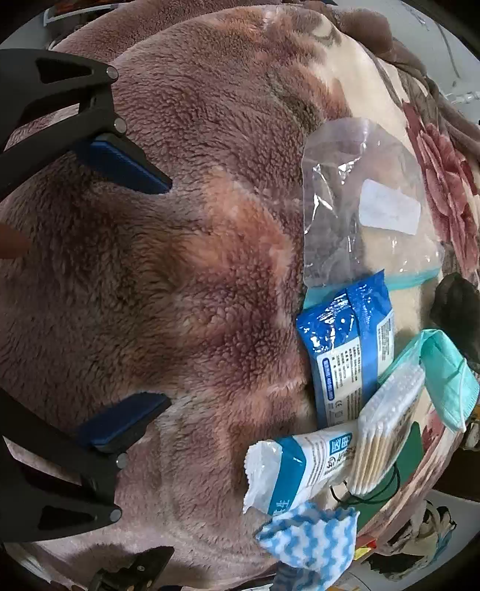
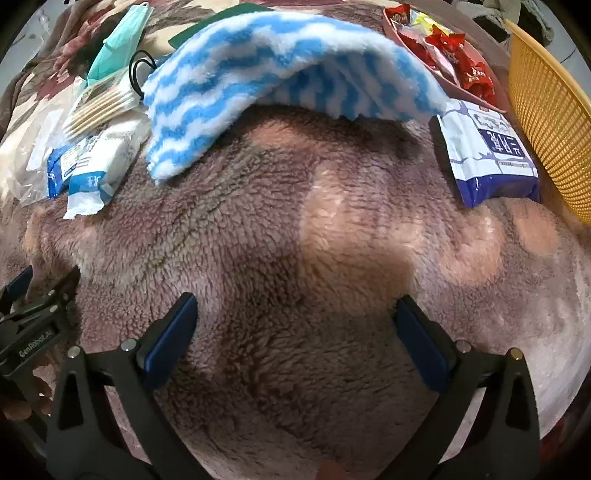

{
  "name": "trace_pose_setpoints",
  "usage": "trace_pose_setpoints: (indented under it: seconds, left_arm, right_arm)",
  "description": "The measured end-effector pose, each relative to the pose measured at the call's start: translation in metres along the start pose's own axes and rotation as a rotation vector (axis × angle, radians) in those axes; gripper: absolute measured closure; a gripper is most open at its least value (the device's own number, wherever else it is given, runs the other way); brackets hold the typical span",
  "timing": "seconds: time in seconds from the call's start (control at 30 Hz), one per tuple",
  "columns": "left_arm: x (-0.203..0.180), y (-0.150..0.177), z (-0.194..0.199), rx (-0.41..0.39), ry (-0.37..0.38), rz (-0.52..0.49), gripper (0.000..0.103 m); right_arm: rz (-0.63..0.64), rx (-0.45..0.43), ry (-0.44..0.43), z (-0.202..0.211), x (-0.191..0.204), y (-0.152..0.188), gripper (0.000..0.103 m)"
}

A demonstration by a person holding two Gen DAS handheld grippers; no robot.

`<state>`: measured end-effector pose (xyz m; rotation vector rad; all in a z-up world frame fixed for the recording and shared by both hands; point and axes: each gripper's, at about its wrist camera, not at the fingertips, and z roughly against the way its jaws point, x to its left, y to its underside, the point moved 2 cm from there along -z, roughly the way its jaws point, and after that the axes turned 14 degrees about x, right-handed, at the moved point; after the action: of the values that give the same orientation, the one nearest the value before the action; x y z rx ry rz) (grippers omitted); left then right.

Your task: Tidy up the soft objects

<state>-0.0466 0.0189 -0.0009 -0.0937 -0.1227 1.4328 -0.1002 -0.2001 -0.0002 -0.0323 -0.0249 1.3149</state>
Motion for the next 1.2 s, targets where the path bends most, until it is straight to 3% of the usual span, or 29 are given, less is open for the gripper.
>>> trace_pose_setpoints:
  seconds: [0.3, 0.4, 1.2]
  left_arm:
    - [-0.002, -0.013, -0.007, -0.001, -0.009, -0.004, 0.0]
    - [-0.014, -0.006, -0.009, -0.018, -0.016, 0.01, 0.0]
    - [-0.006, 0.009, -0.003, -0.048, -0.004, 0.007, 0.0]
  right_arm:
    - [0.001, 0.001, 0.013, 0.006, 0.017, 0.009, 0.0]
    - [0.001, 0.004, 0.01, 0.005, 0.014, 0.007, 0.0]
    - [0.015, -0.007, 0.005, 0.004, 0.012, 0.006, 0.0]
